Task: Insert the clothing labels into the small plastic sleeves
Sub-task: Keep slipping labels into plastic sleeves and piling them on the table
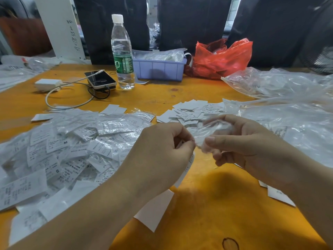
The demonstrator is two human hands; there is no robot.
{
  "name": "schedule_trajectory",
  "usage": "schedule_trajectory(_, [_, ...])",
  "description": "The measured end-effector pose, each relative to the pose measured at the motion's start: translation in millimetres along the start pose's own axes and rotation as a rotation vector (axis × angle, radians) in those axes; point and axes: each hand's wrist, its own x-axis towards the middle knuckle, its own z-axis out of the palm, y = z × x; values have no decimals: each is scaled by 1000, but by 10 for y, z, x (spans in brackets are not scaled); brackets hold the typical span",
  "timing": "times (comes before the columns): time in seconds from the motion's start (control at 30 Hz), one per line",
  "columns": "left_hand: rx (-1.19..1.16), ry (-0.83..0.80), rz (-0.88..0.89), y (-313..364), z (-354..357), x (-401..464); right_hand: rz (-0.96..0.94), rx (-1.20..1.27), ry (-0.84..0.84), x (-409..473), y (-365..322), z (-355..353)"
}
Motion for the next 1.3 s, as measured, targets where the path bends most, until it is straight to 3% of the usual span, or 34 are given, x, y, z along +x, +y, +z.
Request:
schedule_trajectory(0.23, [-1, 35, -13, -6, -8, 12, -26, -42, 82, 6, 3, 6])
schedule_trajectory(0.6, [-517, 3, -177, -7, -50, 94, -97, 10, 172, -3, -19, -29])
schedule_trajectory(1.3, [-568, -42, -85, -27, -30, 78, -73, 65, 121, 3, 16, -10])
